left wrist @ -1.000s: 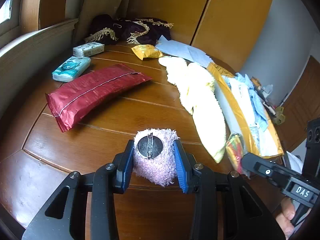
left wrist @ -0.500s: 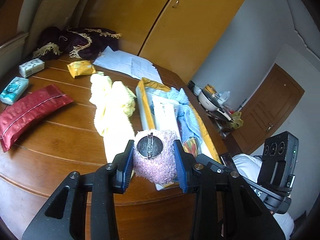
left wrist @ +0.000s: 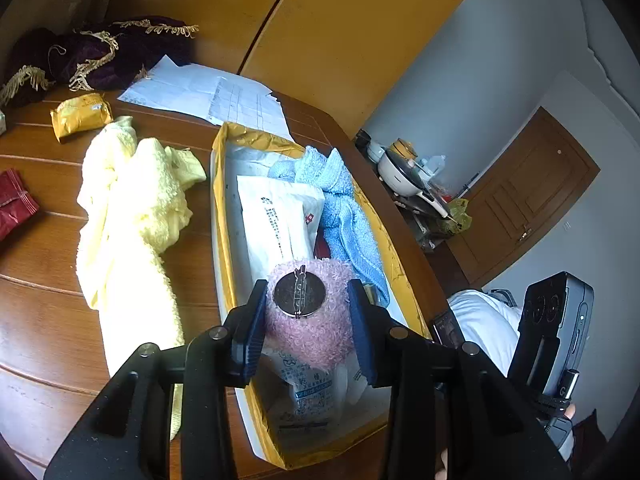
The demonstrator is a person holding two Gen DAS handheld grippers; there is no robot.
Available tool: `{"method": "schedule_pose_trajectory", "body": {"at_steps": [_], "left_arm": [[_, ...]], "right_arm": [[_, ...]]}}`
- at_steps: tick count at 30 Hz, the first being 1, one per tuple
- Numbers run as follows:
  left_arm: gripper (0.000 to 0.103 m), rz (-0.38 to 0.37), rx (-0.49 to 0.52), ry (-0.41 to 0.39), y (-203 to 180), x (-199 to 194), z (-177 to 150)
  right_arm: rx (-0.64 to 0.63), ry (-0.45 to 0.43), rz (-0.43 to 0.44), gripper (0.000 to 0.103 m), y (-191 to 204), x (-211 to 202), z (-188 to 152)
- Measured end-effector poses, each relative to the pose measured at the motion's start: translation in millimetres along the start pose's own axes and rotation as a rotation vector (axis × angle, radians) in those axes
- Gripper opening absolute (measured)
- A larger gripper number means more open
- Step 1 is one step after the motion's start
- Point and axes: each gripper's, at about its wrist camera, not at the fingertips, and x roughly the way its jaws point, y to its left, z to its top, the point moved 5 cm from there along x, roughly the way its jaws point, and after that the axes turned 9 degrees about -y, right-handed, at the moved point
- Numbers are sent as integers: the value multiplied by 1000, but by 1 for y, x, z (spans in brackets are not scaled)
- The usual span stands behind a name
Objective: Organize soft objects
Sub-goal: 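Carry the pink ball and stick bag into the box and open both tools, then move the right tool to a yellow terry towel and grasp it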
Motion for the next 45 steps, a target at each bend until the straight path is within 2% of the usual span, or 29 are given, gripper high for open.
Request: {"method": "schedule_pose_trajectory", "body": {"at_steps": [2, 6, 7, 9, 10, 11, 12, 17, 20, 21, 23, 25, 29, 31, 34, 41, 45], "left_arm": [[36, 4, -2, 23, 2, 6, -7], [38, 14, 47, -32, -3, 0, -7], [42, 5, 41, -21, -3, 1, -9], [43, 9, 42, -3, -2, 4, -10], [47, 14, 51, -12, -3, 3, -10], [56, 7, 54, -17, -4, 2, -10], [60, -13, 52, -20, -5, 1, -10], [72, -52, 16, -73, -4, -14, -4], [72, -58, -16, -124, 4, -28, 2], [72, -57, -25, -141, 7, -34, 3], [72, -30, -44, -176, 16, -48, 4], [74, -2, -50, -203, 27, -62, 5], [74, 83, -57, -244, 54, -85, 4], [74, 138, -53, -274, 68, -93, 2], [74, 202, -59, -276, 91, -99, 0], [74, 256, -151, -267, 128, -109, -11], [74, 240, -176, -287, 131, -110, -8]], "right_arm": [[0, 4, -17, 14, -5, 0, -3], [9, 6, -27, 16, -10, 1, -5], [12, 8, -29, 18, -10, 2, -6], [20, 10, -33, 18, -9, 3, -8], [23, 7, -32, 18, -9, 3, -8], [26, 7, -31, 19, -8, 3, -8], [30, 7, -29, 20, -8, 3, -9], [56, -9, -3, 37, -7, -3, -7], [59, -32, 19, 40, -2, -10, -5], [60, -41, 30, 45, 0, -13, -4], [62, -73, 59, 63, 5, -21, -2], [50, -107, 71, 67, 12, -29, 0], [18, -141, 108, 67, 30, -41, 2], [0, -138, 147, 67, 42, -43, 2], [-40, -110, 196, 67, 64, -39, -4], [-111, -28, 249, 67, 101, -25, -23], [-131, 3, 267, 67, 115, -19, -26]]}}
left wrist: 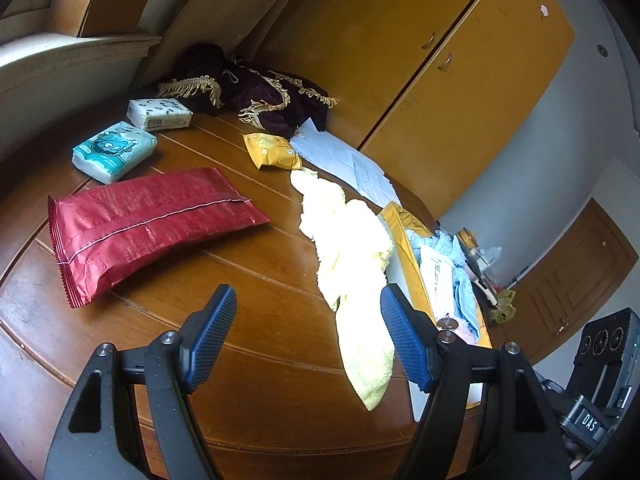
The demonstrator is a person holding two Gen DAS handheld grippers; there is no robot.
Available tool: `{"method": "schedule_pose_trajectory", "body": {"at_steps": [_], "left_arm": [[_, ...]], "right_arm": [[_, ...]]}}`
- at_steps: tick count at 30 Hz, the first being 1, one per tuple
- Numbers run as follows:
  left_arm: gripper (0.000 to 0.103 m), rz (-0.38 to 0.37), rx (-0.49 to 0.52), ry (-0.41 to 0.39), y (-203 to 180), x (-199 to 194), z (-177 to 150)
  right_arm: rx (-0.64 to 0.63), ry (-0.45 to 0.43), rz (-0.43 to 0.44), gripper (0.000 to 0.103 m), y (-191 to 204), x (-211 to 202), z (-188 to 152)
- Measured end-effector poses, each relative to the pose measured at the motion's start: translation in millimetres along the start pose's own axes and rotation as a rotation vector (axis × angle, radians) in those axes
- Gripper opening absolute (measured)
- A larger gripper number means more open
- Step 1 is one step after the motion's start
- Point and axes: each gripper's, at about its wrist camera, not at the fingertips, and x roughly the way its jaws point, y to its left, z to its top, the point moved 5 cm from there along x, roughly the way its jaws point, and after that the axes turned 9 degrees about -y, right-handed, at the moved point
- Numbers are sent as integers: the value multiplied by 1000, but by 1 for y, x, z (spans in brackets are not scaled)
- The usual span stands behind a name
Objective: Organize soft objects
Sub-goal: 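Move the right tool to a yellow terry towel and grasp it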
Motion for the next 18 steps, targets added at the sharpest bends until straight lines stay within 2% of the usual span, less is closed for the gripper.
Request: {"method": "schedule_pose_trajectory", "body": {"at_steps": [6, 11, 18], "left_arm": [[74, -22, -11, -44, 0, -8, 5], [74, -18, -51, -36, 7, -7, 7], [74, -25, -104, -28, 16, -6, 9]], "right_arm": [[1, 32, 20, 67, 12, 16, 5], [-39, 90, -73, 67, 13, 41, 24], [-60, 129, -174, 67, 11, 116, 87]]}}
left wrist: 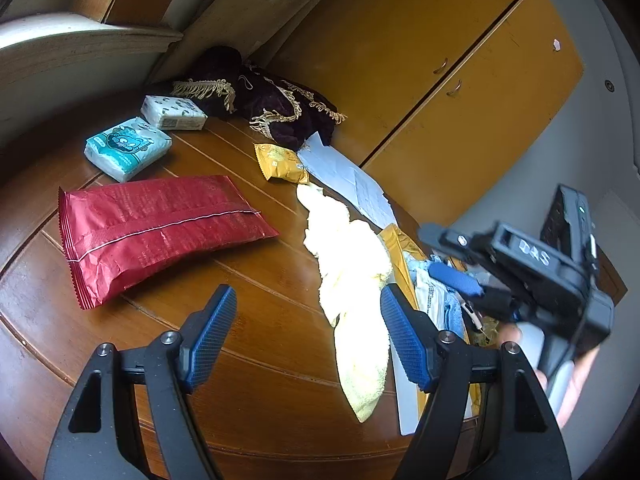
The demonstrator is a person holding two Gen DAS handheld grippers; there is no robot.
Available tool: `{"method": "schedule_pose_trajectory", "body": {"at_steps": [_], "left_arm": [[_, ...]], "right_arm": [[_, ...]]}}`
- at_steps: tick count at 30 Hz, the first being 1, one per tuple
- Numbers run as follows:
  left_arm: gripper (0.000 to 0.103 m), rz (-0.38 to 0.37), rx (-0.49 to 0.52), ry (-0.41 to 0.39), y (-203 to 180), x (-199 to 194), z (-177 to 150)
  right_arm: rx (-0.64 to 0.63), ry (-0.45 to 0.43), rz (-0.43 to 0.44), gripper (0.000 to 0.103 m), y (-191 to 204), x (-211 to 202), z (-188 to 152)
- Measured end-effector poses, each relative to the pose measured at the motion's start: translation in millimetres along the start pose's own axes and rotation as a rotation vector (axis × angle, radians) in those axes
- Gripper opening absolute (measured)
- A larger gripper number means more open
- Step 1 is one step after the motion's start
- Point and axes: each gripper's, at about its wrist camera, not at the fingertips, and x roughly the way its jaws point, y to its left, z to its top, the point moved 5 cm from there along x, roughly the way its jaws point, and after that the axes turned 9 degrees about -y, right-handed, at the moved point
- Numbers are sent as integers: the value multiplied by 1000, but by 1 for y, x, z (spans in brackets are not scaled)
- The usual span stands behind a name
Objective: Organize soft objects
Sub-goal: 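Move the right tool to a yellow terry towel and grasp it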
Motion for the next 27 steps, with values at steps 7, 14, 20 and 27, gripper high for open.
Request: {"method": "schedule_pose_trajectory", "body": {"at_steps": [7, 14, 20, 27], "left_arm": [[74, 20, 11, 11, -1, 3, -2], [74, 44, 47, 6, -5, 4, -4], [74, 56, 49, 44, -5, 11, -6], [74, 7, 39, 154, -24, 36, 9]], "right_arm": [[-65, 39, -175, 57, -13, 59, -4], [-184, 108, -247, 39, -3, 73, -19], [-95, 42, -133, 32, -8, 53, -9], [51, -125, 3, 32, -24, 18, 18]]}}
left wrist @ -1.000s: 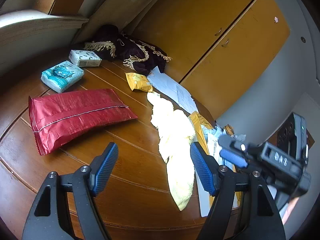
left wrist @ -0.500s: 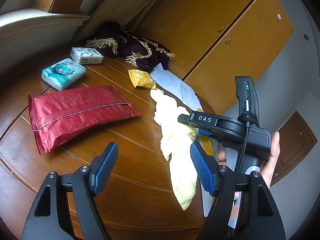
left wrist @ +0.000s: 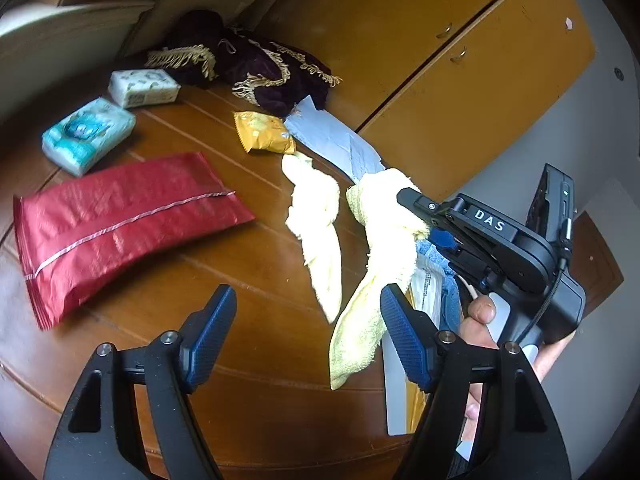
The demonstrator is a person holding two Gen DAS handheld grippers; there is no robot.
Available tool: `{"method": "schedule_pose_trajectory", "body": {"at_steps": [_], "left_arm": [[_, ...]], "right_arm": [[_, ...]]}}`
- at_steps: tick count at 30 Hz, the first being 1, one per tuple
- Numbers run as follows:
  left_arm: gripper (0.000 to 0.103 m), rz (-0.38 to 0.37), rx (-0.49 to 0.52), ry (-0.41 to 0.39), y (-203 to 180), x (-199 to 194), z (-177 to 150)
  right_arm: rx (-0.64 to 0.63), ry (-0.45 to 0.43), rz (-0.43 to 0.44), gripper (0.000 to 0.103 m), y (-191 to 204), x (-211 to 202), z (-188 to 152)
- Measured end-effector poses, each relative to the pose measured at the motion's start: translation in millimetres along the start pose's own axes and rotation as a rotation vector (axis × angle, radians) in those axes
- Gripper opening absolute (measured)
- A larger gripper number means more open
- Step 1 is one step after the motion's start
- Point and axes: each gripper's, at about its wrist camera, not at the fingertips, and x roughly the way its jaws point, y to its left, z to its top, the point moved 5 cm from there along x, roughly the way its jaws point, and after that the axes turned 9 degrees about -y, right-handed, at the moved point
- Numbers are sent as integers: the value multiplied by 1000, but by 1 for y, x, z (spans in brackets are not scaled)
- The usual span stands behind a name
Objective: Organize soft objects
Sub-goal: 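Move the right tool to a yellow terry towel and grasp it, then grasp the second yellow towel with the left tool while the right tool holds the first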
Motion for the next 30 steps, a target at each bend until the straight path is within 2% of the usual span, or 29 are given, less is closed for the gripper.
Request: {"method": "schedule_pose_trajectory", "body": {"at_steps": [5, 7, 11, 14, 16, 18, 20, 23, 27, 30], "left_arm": [[74, 43, 135, 20, -31, 31, 21], [74, 89, 181, 55, -35, 53, 24], [74, 115, 195, 142, -40, 98, 25], [74, 144, 220, 155, -48, 121, 27], [73, 200, 276, 141, -51, 135, 30], [64, 268, 274, 141, -44, 145, 32], [42, 311, 235, 172, -31, 152, 32], [39, 340, 220, 147, -21, 142, 36], [39, 276, 214, 179, -23, 108, 28], [40, 266, 232, 196, -14, 74, 7]], "right_arm": [[78, -91, 38, 32, -13, -17, 17], [115, -107, 18, 32, -21, -20, 19], [203, -106, -30, 32, -42, -19, 20], [233, -116, -39, 32, -49, -21, 21], [235, -125, -51, 32, -51, -22, 21], [233, -122, -62, 32, -52, -21, 20], [241, -103, -41, 31, -52, -18, 18], [225, -84, -33, 31, -48, -14, 15], [193, -73, -16, 31, -39, -13, 12], [172, -57, -1, 31, -32, -10, 9]]}}
